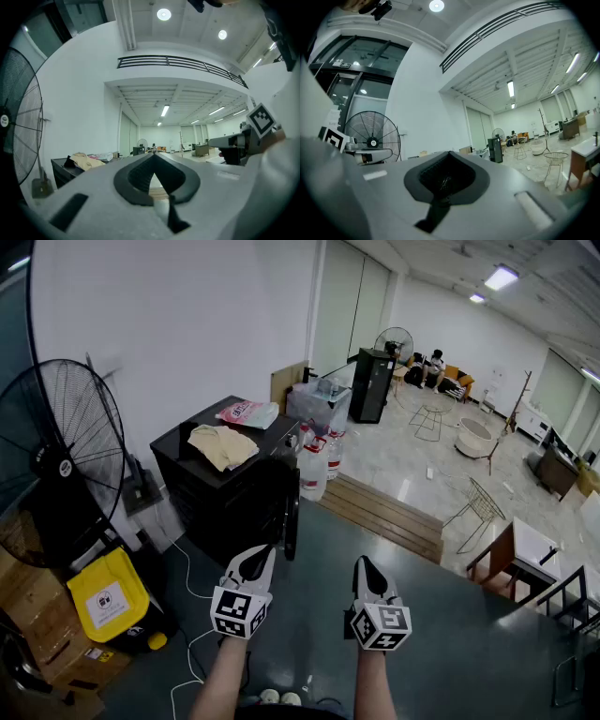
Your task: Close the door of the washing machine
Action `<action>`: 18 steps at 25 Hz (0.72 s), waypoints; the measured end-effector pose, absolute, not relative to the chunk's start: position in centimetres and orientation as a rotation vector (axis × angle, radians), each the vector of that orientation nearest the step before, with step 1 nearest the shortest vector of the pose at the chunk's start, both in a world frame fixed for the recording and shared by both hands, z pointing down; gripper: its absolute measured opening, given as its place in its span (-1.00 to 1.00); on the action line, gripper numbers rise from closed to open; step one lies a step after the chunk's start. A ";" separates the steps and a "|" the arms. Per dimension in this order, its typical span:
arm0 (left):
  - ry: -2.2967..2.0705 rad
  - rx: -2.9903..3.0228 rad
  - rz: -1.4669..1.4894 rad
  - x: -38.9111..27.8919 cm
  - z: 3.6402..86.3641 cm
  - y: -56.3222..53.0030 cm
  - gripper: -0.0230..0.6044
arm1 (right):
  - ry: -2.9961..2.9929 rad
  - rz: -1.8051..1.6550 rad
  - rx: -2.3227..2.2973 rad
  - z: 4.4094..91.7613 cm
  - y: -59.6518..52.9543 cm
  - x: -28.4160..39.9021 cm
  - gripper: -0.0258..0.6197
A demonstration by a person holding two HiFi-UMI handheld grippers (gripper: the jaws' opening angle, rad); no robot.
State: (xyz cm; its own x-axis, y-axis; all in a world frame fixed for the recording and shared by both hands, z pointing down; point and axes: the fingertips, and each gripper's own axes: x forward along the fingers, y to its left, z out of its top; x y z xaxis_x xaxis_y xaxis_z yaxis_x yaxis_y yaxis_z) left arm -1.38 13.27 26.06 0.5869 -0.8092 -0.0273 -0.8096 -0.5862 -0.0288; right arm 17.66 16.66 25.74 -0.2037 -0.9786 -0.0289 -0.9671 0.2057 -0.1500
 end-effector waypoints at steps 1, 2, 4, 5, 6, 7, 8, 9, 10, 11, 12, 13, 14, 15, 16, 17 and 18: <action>1.412 -2.761 0.021 -1.4 26.0 13.3 -0.93 | 2.343 -0.150 -1.906 25.8 16.7 17.8 -0.88; 1.414 -2.758 0.024 -1.5 25.9 13.2 -0.93 | 2.341 -0.150 -1.909 25.9 16.6 18.0 -0.88; 1.418 -2.754 0.028 -1.6 25.9 13.2 -0.93 | 2.334 -0.154 -1.915 26.0 16.6 18.2 -0.88; 1.420 -2.753 0.028 -1.7 25.9 13.2 -0.93 | 2.330 -0.156 -1.917 26.1 16.6 18.3 -0.88; 1.422 -2.752 0.026 -1.8 25.9 13.2 -0.93 | 2.328 -0.157 -1.918 26.1 16.7 18.4 -0.88; 1.422 -2.752 0.023 -1.8 26.0 13.2 -0.93 | 2.327 -0.158 -1.919 26.1 16.7 18.4 -0.88; 1.422 -2.752 0.020 -1.8 26.1 13.3 -0.93 | 2.328 -0.158 -1.918 26.2 16.7 18.4 -0.88; 1.422 -2.753 0.017 -1.8 26.2 13.3 -0.93 | 2.331 -0.159 -1.917 26.3 16.8 18.3 -0.88; 1.422 -2.754 0.014 -1.8 26.3 13.4 -0.93 | 2.335 -0.160 -1.915 26.4 16.8 18.2 -0.88; 1.422 -2.755 0.012 -1.8 26.4 13.4 -0.93 | 2.340 -0.162 -1.911 26.4 16.8 18.0 -0.88; 1.423 -2.757 0.010 -1.9 26.4 13.3 -0.93 | 2.343 -0.165 -1.905 26.4 16.8 17.9 -0.88; 1.423 -2.758 0.009 -1.9 26.4 13.3 -0.93 | 2.344 -0.170 -1.898 26.4 16.7 17.8 -0.88; 1.423 -2.761 0.008 -2.0 26.4 13.2 -0.93 | 2.342 -0.175 -1.890 26.4 16.7 17.7 -0.88; 1.422 -2.765 0.004 -2.0 26.6 13.2 -0.93 | 2.339 -0.179 -1.883 26.4 16.7 17.6 -0.88; 1.419 -2.772 -0.003 -2.0 26.9 13.3 -0.93 | 2.337 -0.181 -1.878 26.4 16.7 17.6 -0.88; 1.413 -2.782 -0.014 -1.9 27.2 13.3 -0.93 | 2.336 -0.181 -1.877 26.5 16.8 17.6 -0.88; 1.405 -2.794 -0.027 -1.8 27.7 13.4 -0.93 | 2.336 -0.180 -1.879 26.6 16.9 17.6 -0.88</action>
